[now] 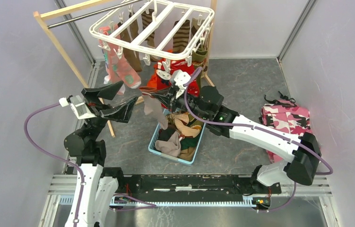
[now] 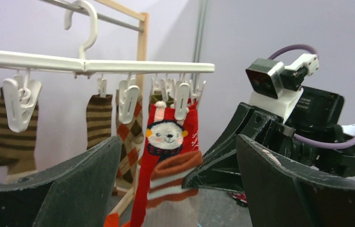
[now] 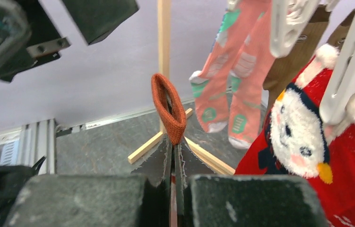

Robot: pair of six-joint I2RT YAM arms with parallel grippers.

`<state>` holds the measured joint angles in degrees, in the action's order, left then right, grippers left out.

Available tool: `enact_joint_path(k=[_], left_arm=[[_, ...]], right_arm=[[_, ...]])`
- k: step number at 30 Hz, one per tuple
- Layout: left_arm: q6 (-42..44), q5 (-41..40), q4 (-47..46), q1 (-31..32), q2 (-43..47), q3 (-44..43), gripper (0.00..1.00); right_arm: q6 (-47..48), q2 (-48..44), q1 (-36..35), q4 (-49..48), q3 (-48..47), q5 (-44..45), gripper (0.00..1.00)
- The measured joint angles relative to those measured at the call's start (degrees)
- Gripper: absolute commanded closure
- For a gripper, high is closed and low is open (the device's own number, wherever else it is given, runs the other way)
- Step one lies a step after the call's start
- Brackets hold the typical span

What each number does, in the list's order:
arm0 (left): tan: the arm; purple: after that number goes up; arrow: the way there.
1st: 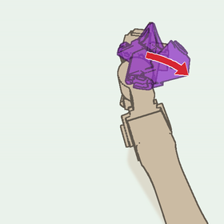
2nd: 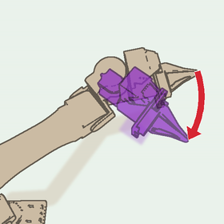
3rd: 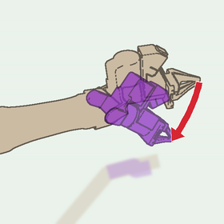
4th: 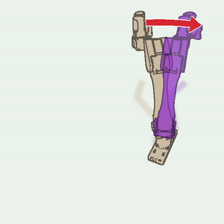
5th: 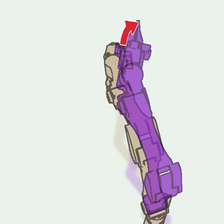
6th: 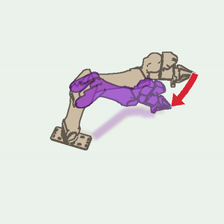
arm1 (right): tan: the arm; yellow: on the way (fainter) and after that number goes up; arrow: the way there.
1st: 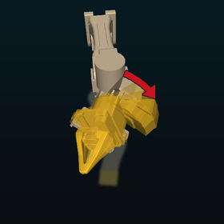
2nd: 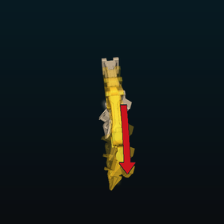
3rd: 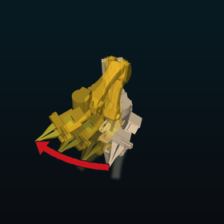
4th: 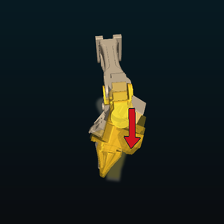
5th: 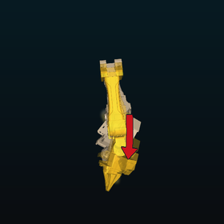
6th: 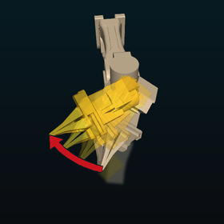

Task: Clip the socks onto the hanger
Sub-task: Open the clamp at the hanger.

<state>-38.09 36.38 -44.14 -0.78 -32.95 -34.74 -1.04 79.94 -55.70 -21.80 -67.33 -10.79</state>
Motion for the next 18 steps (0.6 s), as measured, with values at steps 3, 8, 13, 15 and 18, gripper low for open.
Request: enact_joint_path(k=[3,8,13,15,18], left_arm=[[2.1,-0.96,4.7,0.0,1.09,-0.44,0.02],[2.03,-0.07,6.14,0.0,-1.77,-1.27,0.0],[-3.39,1.99,-4.72,0.0,-10.19,-0.83,0.0],[-6.51,3.1,-10.75,0.0,-14.12,-0.76,0.02],[-9.92,4.15,-16.94,1.05,-19.58,-0.76,0.05]], right_arm=[[0.0,1.68,-0.98,0.07,-1.64,5.66,1.0],[0.79,0.96,-0.96,0.46,-0.46,16.15,1.0],[2.64,-0.7,-0.52,0.52,1.86,21.77,1.0],[3.02,-0.94,-0.28,0.5,2.05,22.69,1.0],[3.23,-1.36,0.33,0.46,2.56,23.37,1.0]])
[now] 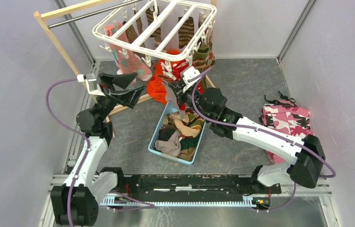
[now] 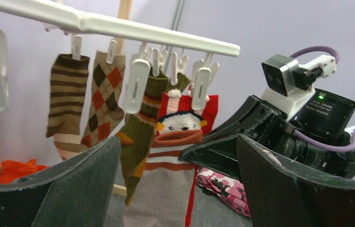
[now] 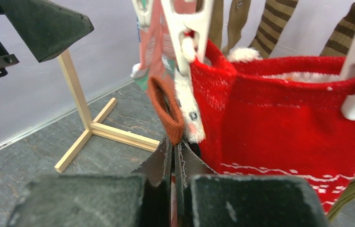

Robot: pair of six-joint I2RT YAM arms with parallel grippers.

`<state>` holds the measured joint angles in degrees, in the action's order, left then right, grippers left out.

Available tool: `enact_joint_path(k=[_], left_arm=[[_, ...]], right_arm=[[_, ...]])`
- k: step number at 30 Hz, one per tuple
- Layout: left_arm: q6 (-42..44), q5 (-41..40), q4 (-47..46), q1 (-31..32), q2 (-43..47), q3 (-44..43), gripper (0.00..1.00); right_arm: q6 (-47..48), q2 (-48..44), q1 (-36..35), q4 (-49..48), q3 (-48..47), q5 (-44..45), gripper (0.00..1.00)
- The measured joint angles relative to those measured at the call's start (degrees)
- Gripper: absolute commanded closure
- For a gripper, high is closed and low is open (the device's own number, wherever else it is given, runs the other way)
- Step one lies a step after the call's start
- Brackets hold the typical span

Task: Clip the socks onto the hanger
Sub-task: Open the clamp at the hanger.

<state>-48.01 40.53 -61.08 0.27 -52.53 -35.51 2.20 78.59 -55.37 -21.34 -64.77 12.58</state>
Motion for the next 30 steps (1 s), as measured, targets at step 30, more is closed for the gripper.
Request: enact_joint_path(k=[30], left_arm=[[25.97,-9.7,20.52,11.17,-2.1,-10.1,0.1]], right_arm=[[-1.36,-1.57,5.97,0.09,2.25,-0.07,1.0]])
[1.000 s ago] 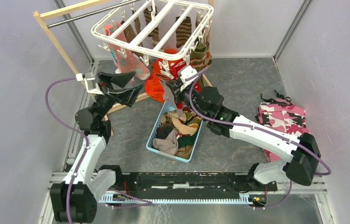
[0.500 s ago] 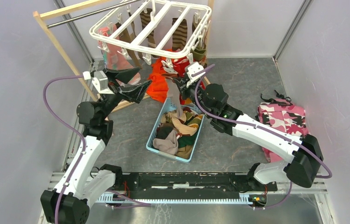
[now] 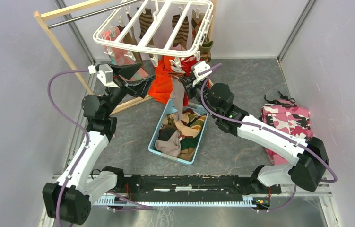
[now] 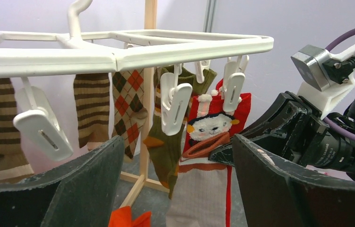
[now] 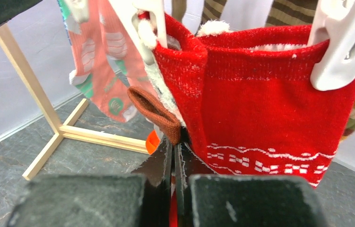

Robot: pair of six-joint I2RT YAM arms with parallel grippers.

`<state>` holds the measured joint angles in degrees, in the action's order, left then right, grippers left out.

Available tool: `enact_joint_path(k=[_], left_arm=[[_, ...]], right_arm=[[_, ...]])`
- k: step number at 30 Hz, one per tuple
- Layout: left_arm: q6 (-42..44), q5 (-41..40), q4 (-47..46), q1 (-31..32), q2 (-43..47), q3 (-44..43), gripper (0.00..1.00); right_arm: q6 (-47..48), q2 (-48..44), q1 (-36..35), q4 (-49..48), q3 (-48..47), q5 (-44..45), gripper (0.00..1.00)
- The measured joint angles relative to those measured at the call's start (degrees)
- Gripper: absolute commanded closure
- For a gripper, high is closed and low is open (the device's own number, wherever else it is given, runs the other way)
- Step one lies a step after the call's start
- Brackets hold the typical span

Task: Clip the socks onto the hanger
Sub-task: Open the clamp at the hanger.

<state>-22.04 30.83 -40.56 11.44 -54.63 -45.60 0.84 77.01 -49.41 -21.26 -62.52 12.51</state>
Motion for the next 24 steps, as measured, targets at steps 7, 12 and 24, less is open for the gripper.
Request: enact_joint_path(k=[7,12,24], left_arm=[[-3.32,1.29,-7.3,0.83,-5.09,0.0,0.08],[-5.49,2.49,-13.68,0.98,-8.83,0.0,0.08],[-6.01,2.62,-20.11,1.46,-14.34,-3.34,0.08]], right_arm=[[-1.09,-0.81,2.27,0.15,0.52,-0.24,1.0],[-1.66,-0.96,3.08,0.15,0.55,-0.7,1.0],[-2.45,-1.01,4.22,0.39,0.59,-2.12,1.0]])
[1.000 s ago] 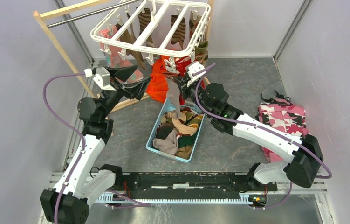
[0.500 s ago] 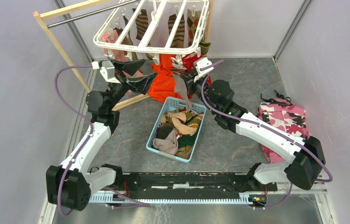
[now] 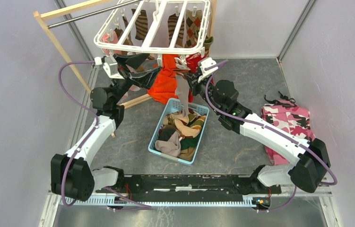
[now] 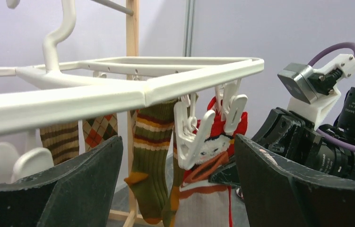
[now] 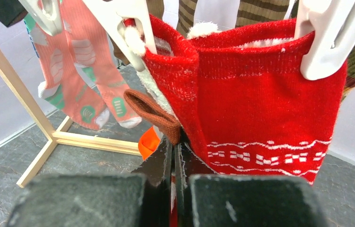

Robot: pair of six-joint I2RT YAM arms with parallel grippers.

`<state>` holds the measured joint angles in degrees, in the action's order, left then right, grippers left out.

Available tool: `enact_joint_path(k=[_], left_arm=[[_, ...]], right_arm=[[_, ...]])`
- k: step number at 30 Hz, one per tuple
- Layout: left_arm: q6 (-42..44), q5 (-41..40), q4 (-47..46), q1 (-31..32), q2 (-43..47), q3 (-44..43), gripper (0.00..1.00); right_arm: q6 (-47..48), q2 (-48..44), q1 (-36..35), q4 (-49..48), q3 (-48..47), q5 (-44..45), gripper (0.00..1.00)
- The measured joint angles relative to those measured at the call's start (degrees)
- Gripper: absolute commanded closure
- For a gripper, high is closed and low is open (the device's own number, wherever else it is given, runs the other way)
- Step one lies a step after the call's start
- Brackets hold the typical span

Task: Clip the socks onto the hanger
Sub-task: Open the clamp at the hanger.

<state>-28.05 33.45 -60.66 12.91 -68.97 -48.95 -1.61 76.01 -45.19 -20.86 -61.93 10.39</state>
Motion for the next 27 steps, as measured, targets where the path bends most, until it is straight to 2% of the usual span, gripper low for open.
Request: enact_joint_path(k=[14,27], left_arm=[[-3.72,3.08,-4.55,0.04,-5.73,-5.14,0.08],[-5.07,4.63,-6.23,0.46,-7.58,-6.99,0.14]], right_arm=[[-0.52,-0.11,0.74,0.39,0.48,-0.5,1.0],[-0.74,-0.15,1.07,0.39,0.5,-1.31,1.0]])
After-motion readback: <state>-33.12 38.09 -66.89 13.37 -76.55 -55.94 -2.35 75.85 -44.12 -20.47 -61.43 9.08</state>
